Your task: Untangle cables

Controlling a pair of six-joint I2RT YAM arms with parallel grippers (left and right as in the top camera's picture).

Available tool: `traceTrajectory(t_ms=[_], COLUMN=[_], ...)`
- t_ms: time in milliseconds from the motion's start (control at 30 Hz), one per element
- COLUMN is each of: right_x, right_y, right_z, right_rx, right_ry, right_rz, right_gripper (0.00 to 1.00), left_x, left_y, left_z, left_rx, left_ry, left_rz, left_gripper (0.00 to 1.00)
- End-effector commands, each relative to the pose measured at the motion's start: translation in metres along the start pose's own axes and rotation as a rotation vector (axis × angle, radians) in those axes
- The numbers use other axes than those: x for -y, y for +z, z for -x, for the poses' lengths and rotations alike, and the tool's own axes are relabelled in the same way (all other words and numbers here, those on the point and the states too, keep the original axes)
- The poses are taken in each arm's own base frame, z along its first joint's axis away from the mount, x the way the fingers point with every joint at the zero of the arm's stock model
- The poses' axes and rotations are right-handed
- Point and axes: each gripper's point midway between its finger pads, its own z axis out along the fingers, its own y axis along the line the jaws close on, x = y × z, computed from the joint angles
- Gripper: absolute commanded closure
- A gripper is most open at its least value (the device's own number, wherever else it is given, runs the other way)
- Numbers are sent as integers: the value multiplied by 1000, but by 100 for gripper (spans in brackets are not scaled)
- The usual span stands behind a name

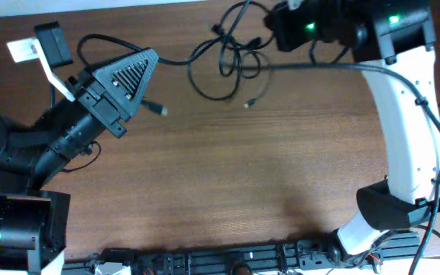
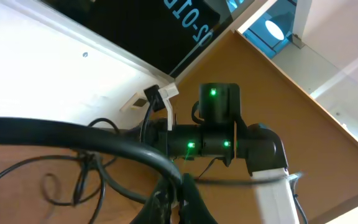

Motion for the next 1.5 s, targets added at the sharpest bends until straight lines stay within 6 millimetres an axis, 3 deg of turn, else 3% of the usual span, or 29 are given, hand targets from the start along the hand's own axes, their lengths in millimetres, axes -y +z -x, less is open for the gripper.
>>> traceTrajectory(t_ms=[0,167,433,533,700,733,767,800,833,867,900,1033,1200,1400,1467], right_x=[45,83,138,150,161,162,161,158,156,151,146,102,24,-51,-75], right_y=[-8,-19,-42,-48,-54,-54,-54,-53,-52,-50,-49,-41,-44,-37,-34], right_z=[-8,-20,-33,-37,-40,-40,-40,-40,-40,-38,-36,-21,-16,-27,-26], right_rx=[-18,-40,-33,-31,-26,-26,-27,-27,-26,-22,-17,20,53,9,11], right_ry=[143,208,316,343,365,366,367,367,367,368,368,288,1,-215,-271], right_rz=[-143,-239,-345,-366,-386,-387,-383,-369,-351,-324,-288,-20,346,533,574], right_gripper=[96,96,96,96,96,89,73,36,13,3,0,1,8,11,21], left_x=[9,11,25,26,24,25,25,26,27,27,28,27,15,-9,-12], left_y=[-4,-15,-70,-82,-85,-85,-84,-83,-83,-82,-81,-76,-63,-39,-29], left_z=[3,22,73,82,82,81,80,78,76,75,73,66,53,48,43], left_rx=[10,84,346,396,393,384,375,364,356,347,338,279,148,49,18], left_ry=[18,68,202,227,225,226,226,227,227,228,229,223,185,96,72], left_rz=[-26,-15,67,99,110,105,100,93,89,84,78,52,3,-36,-58], left_gripper=[100,100,98,98,97,97,97,97,97,97,97,97,96,98,98])
